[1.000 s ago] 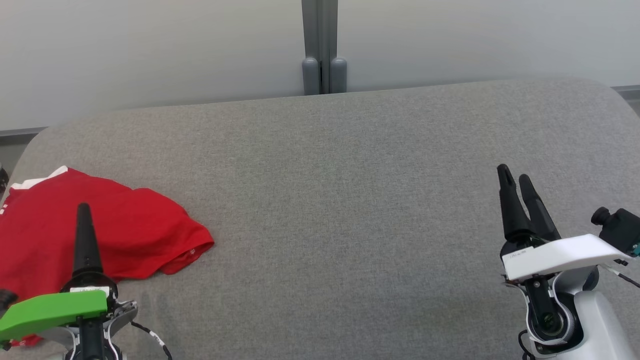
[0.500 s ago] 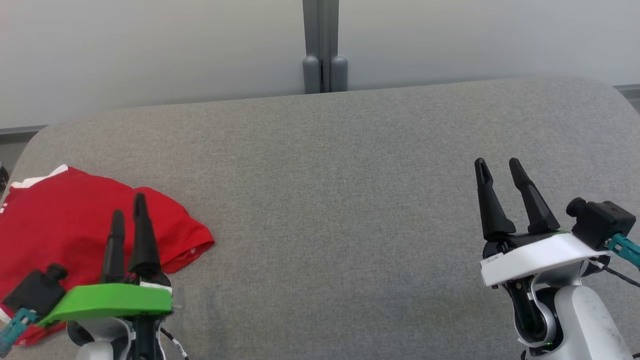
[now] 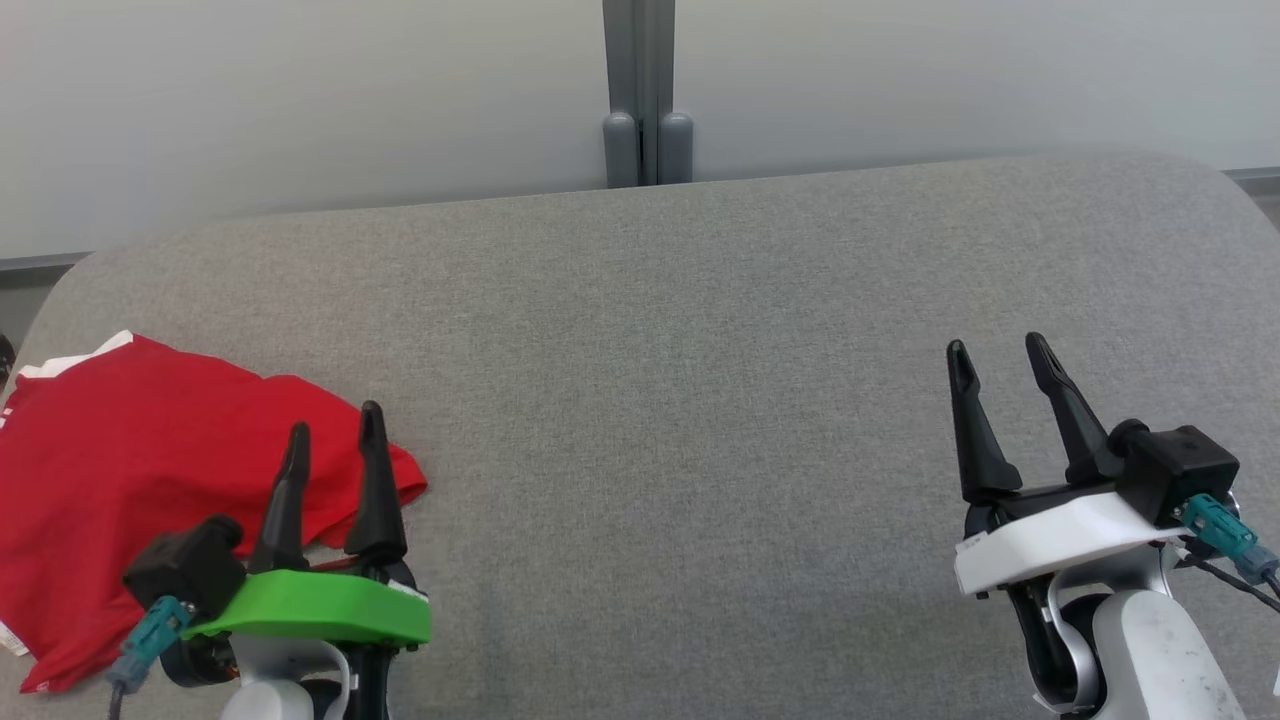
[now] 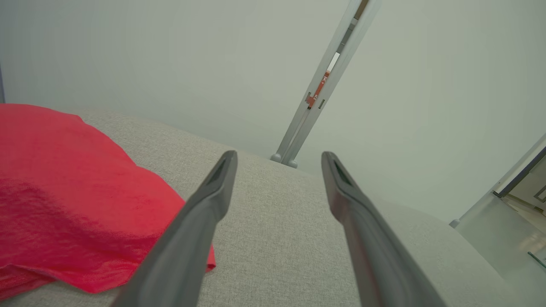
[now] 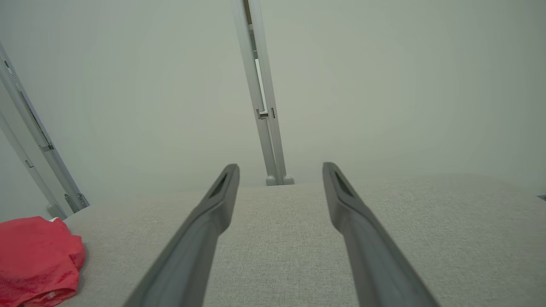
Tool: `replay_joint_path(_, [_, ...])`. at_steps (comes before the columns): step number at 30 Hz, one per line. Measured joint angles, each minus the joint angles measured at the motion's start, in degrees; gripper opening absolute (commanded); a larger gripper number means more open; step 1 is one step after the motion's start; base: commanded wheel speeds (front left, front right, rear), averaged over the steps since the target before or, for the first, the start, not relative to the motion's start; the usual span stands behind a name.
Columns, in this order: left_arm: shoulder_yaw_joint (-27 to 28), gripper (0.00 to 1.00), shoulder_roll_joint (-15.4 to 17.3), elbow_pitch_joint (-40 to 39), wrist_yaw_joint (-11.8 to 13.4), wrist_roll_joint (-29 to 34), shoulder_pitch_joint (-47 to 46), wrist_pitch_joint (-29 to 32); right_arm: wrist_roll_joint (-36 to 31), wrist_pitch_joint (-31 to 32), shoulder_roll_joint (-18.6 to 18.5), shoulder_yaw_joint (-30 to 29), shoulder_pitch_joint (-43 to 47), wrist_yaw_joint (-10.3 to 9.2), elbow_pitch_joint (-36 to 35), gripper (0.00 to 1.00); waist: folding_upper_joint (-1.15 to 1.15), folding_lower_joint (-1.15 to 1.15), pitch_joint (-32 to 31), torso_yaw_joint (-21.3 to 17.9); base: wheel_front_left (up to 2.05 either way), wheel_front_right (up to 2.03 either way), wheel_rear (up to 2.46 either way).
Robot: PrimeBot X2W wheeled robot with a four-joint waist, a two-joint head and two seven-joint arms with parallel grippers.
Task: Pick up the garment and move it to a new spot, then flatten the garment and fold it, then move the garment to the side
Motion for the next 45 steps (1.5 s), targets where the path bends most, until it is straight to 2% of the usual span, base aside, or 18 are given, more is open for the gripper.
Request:
replay_joint_path(13, [-6.8,1.00,2.4,2.3,2.6,11.2,0.3,-1.9,-8.3,-1.9,0.0,-0.7,0.9,0.01,0.1,1.00,0.00,0.00,0.0,-0.3,0.00,0.00,0.00])
replay_joint_path(18, [-8.4,1.00,3.1,2.5,5.0,13.6,0.3,-2.5,-10.7,-2.5,0.0,-0.2,0.9,0.01,-0.1,1.00,0.00,0.00,-0.1,-0.3,0.00,0.00,0.00])
replay_joint_path(24, [-10.0,1.00,3.8,2.0,6.5,15.3,0.2,-3.3,-13.1,-3.3,-0.1,0.2,0.9,0.08,-1.3,1.00,0.00,0.00,0.0,-0.2,0.00,0.00,0.00])
replay_joint_path(29, [-10.3,1.00,3.3,0.9,5.4,14.9,0.2,-4.0,-10.0,-4.0,0.0,1.4,1.0,0.10,-2.2,1.00,0.00,0.00,0.1,0.0,0.00,0.00,0.00])
replay_joint_path(37, [-5.7,1.00,0.9,1.9,0.9,12.6,1.4,-4.8,-6.9,-4.9,-0.1,0.3,2.2,0.10,-1.5,1.00,0.00,0.00,-0.1,0.1,0.00,0.00,0.00])
replay_joint_path(40, [-4.3,1.00,0.5,3.2,-0.4,12.0,1.7,-5.2,-3.0,-5.2,-0.1,-0.8,2.5,0.08,0.3,1.00,0.00,0.00,-0.2,0.0,0.00,0.00,0.00])
replay_joint_path(45, [-4.2,1.00,0.4,4.5,-1.3,13.6,1.8,-5.8,-3.8,-5.7,-0.1,0.0,2.6,0.10,2.1,1.00,0.00,0.00,-0.2,-0.1,0.00,0.00,0.00])
